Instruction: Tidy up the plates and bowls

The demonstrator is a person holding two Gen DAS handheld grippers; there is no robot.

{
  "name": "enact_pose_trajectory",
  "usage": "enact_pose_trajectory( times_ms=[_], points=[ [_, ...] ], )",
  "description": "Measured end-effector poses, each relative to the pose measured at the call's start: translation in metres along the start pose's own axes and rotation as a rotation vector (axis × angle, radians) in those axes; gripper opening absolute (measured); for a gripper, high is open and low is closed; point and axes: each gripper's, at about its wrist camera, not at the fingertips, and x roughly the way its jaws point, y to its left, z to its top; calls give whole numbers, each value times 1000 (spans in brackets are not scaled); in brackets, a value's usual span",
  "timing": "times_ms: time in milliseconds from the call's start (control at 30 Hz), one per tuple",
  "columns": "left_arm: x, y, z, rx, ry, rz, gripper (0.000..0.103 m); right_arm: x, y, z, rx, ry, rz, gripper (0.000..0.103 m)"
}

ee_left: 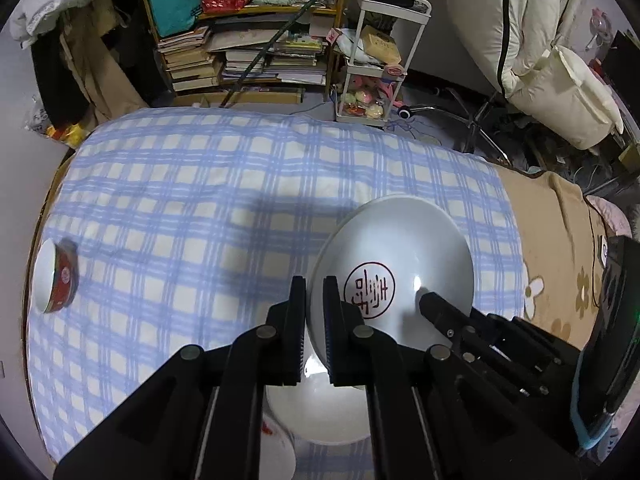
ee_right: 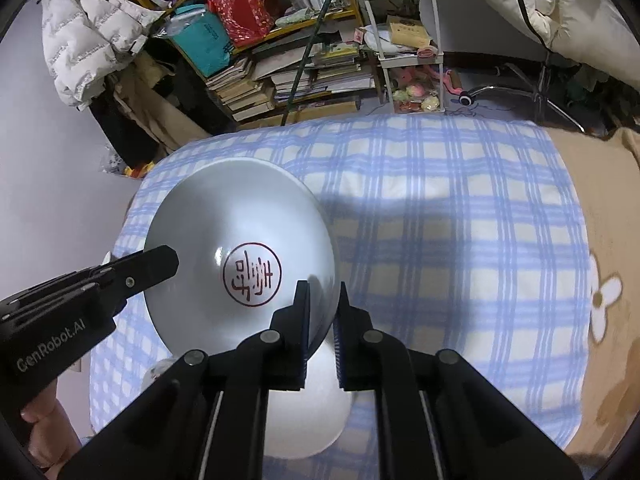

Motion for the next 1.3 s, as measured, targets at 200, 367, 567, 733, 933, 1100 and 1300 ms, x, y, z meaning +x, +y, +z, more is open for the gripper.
enact_pose_trajectory(
  times_ms=[200,367,567,733,933,1100,1300],
  points=[
    [-9,6,-34,0,-15,17,8,-4,4,-28,10,7,30,12],
    [-4,16,-61,-41,0,5,8,-4,8,-48,1,11,33,12],
    [10,25,-87,-82,24,-1,9,5,8,-70,-3,27,22,12],
    [28,31,-100,-107,66,-10,9,10,9,-78,-37,8,-2,12],
    [42,36,-104,-114,94,5,9,26,5,-87,-52,14,8,12],
    [50,36,-104,-98,100,44,9,37,4,-90,-45,9,37,13],
    [61,37,-104,-88,122,57,9,43,4,-91,-43,-7,24,13]
  ],
)
